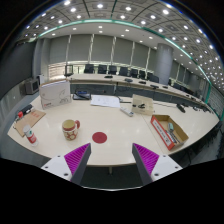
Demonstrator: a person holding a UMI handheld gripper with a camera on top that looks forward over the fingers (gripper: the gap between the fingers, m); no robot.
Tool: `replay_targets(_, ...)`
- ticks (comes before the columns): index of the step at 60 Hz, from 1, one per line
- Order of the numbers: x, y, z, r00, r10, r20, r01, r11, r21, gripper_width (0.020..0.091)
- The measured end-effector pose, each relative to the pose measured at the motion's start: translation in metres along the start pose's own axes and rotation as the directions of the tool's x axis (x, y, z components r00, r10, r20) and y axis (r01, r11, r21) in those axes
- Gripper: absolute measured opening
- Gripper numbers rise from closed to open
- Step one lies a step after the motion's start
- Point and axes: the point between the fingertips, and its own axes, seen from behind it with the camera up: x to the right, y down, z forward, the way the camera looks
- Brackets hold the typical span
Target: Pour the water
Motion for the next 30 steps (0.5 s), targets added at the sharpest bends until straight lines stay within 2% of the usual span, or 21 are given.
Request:
replay_targets(10,-0.037,0.001,-0.001,0.998,-0.013,0.057,0.014,1.000,-0.004,0.0856)
replay_targets(20,-0.118,0.007,-0.001,0.992,-0.039,0.124,0.040,0.999,-0.003,0.0858)
replay_targets(30,-0.220,0.021,0.005,0.981,-0.055,0.186,0.051,0.998,0.027,0.0859)
